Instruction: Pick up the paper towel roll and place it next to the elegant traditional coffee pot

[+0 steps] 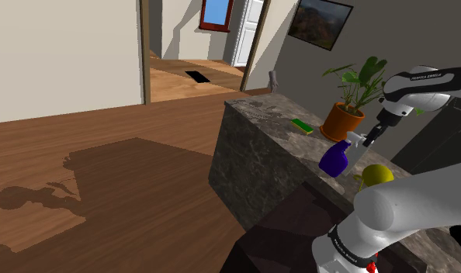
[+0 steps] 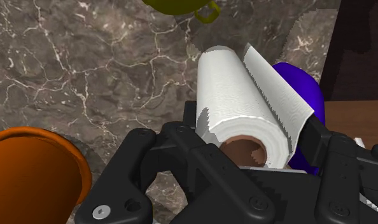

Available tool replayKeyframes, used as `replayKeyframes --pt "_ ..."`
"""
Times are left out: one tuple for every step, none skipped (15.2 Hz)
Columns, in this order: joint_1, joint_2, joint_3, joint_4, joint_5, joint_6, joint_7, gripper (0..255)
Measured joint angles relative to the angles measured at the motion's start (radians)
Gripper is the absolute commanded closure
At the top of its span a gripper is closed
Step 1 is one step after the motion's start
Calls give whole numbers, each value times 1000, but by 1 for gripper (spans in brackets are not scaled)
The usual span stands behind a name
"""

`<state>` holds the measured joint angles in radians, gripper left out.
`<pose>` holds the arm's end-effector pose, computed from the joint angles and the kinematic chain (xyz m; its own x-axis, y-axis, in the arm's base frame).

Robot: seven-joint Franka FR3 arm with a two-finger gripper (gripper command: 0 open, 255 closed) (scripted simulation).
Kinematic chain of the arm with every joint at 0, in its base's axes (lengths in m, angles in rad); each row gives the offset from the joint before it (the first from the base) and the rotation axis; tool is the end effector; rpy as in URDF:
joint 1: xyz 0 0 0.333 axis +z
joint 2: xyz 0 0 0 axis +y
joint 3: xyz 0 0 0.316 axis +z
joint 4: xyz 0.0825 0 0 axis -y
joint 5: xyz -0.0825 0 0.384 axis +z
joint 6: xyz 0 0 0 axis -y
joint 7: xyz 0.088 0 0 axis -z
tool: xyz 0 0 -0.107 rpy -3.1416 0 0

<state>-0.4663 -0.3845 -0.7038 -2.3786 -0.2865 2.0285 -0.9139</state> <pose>0.1520 -0.4200 0.4281 0.9964 -0.0807 -0.0262 -0.0813 -0.9964 -0.0231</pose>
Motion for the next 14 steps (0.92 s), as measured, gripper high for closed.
replayKeyframes --pt "0 1 0 0 0 1 0 255" --pt "0 1 0 -1 0 2 0 255" --pt "0 1 -1 -1 0 2 0 255" --pt "0 1 -1 -1 0 2 0 255" --pt "0 1 -1 -1 0 2 0 0" --pt "0 1 -1 -1 0 2 0 0" --pt "0 1 -1 -1 0 2 0 0" --pt "0 1 -1 -1 0 2 0 0" --pt "0 1 -1 -1 0 2 0 0" --pt "0 1 -1 -1 0 2 0 0" --pt "0 1 -1 -1 0 2 0 0" --pt "0 -5 5 8 0 -12 3 0" --pt "2 -9 11 30 3 -38 2 0" --pt "2 -20 22 50 4 -68 7 0"
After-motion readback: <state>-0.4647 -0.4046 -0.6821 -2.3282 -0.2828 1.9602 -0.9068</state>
